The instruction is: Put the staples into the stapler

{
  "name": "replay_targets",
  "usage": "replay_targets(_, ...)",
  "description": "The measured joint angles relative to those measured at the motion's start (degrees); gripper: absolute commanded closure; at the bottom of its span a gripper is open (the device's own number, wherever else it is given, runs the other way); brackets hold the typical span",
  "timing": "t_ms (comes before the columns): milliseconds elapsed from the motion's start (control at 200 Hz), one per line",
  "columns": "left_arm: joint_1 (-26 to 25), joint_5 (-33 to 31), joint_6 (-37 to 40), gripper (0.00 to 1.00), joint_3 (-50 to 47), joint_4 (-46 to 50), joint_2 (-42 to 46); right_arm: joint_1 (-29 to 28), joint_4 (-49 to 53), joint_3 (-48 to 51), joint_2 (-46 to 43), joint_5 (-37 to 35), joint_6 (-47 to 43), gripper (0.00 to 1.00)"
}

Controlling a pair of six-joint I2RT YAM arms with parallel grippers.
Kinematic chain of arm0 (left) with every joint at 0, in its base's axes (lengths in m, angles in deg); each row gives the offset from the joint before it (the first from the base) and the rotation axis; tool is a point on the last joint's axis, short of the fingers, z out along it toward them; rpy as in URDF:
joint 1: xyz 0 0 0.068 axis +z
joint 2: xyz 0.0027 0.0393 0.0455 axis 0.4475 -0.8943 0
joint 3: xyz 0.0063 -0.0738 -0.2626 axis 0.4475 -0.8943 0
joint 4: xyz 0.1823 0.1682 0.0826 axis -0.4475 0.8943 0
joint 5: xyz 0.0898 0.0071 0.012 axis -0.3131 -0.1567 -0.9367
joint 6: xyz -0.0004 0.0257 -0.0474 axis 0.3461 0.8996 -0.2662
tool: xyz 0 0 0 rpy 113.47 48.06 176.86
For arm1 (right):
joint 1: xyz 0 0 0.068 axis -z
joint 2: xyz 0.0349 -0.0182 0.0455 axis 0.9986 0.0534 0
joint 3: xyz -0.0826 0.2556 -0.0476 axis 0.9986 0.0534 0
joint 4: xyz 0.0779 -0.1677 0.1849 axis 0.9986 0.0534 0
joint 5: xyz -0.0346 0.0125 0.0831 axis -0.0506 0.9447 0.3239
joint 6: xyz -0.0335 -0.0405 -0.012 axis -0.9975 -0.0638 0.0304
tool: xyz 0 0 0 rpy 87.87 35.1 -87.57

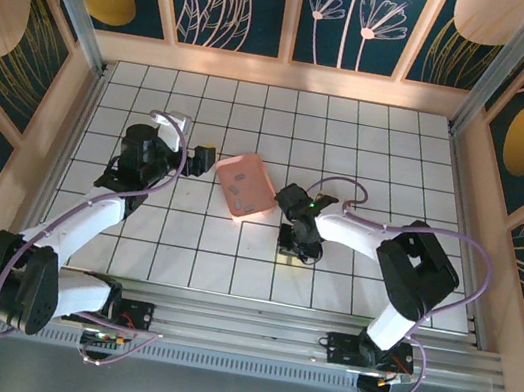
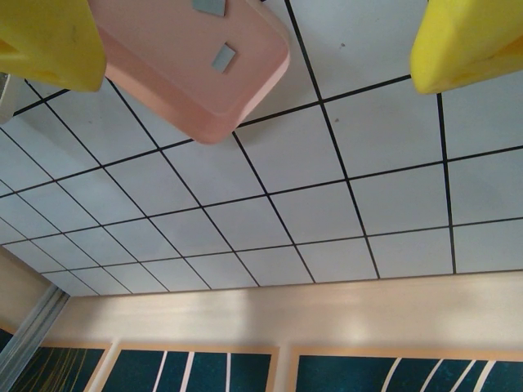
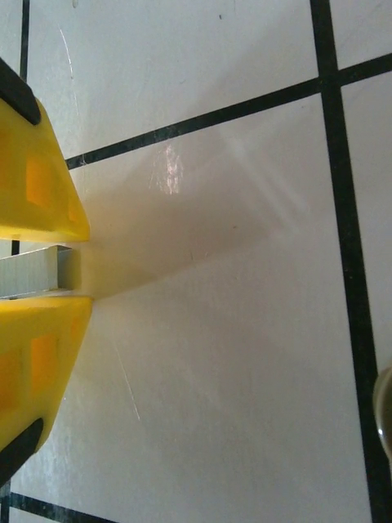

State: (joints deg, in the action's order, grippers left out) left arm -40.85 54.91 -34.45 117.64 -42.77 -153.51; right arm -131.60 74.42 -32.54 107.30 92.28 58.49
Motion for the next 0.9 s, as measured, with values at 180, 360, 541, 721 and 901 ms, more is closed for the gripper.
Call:
replay_targets(180,0.0,0.0,0.0,0.05,0.0,0.0,0.0,0.0,0.0,0.0,0.2,0.0,0.0,0.78)
replay_targets(360,0.0,0.0,0.0,0.05,0.0,0.0,0.0,0.0,0.0,0.0,0.3,-0.1,0.0,0.77)
replay_targets(541,0.0,0.0,0.0,0.05,0.0,0.0,0.0,0.0,0.0,0.0,0.5,-0.1,-0.3,0.78)
replay_targets(721,0.0,0.0,0.0,0.05,0.0,0.0,0.0,0.0,0.2,-0.2,0.5,-0.3,-0.4,0.81)
replay_targets(901,0.0,0.0,0.0,0.05,0.0,0.0,0.0,0.0,-0.2,0.0,-0.2,-1.3,-0.4,0.82)
